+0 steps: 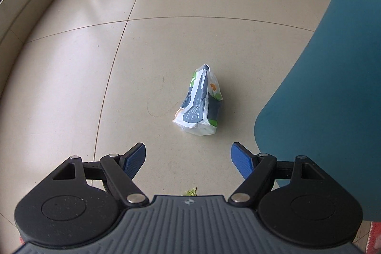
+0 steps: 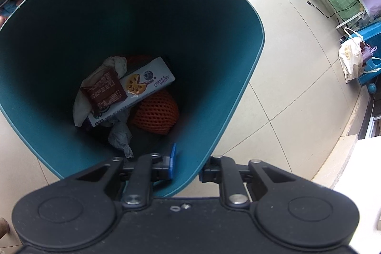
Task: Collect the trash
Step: 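Lower the left gripper and close it on the clear plastic bag, then lift the clear plastic bag and carry it over the teal bin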
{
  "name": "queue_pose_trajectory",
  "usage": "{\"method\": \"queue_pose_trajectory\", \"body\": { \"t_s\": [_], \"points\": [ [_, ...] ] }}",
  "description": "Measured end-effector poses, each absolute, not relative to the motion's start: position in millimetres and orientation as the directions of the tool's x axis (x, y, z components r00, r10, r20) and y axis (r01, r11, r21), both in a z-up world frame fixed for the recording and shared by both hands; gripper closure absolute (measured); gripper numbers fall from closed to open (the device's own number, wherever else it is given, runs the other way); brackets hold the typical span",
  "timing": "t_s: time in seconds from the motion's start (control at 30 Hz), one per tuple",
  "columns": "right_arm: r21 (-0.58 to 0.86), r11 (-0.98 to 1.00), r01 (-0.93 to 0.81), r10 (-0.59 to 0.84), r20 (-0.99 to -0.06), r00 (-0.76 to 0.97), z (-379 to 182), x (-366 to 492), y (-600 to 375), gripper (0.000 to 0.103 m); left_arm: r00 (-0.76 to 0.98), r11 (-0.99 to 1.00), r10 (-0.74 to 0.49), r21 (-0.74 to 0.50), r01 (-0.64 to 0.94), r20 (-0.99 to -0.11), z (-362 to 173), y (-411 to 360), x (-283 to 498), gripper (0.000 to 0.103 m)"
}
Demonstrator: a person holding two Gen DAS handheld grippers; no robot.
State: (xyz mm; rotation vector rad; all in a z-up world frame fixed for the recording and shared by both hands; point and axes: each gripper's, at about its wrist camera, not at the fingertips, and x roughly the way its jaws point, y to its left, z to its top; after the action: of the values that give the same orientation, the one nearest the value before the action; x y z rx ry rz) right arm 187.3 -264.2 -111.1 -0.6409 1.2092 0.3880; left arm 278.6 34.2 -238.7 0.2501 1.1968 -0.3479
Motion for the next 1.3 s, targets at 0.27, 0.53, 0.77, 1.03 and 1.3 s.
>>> {"method": "queue_pose_trajectory", "body": {
  "t_s": [0.27, 0.53, 0.77, 1.03, 1.3],
  "points": [
    [-0.231, 0.759, -0.609, -0.049, -0.953, 0.299, -113.7, 189.2, -264.2, 0.086, 0.275, 0.933, -0.181, -0.077, 0.352, -0.944, -284.8, 33.0, 317.6, 0.024],
    [-0.208, 0.771, -0.602, -0.048, -0.961, 0.271, -118.1, 192.5, -265.6, 0.086, 0.256, 0.966, -0.129, -0.063, 0.253, -0.958, -323.7, 31.6, 337.3, 0.026],
    [-0.164, 0.809, -0.564, -0.028, -0.97, 0.242, -121.1, 199.0, -271.3, 0.088, 0.239, 0.979, -0.124, -0.079, 0.19, -0.963, -330.2, 34.5, 338.9, 0.07],
    [-0.177, 0.803, -0.569, -0.037, -0.968, 0.247, -127.2, 197.3, -268.5, 0.088, 0.255, 0.988, -0.071, -0.033, 0.152, -0.964, -318.1, 40.3, 326.1, 0.086],
    [-0.181, 0.805, -0.564, -0.036, -0.965, 0.258, -126.2, 195.6, -268.4, 0.088, 0.251, 0.996, -0.019, 0.004, 0.091, -0.968, -279.8, 58.7, 303.0, 0.088]
  ]
}}
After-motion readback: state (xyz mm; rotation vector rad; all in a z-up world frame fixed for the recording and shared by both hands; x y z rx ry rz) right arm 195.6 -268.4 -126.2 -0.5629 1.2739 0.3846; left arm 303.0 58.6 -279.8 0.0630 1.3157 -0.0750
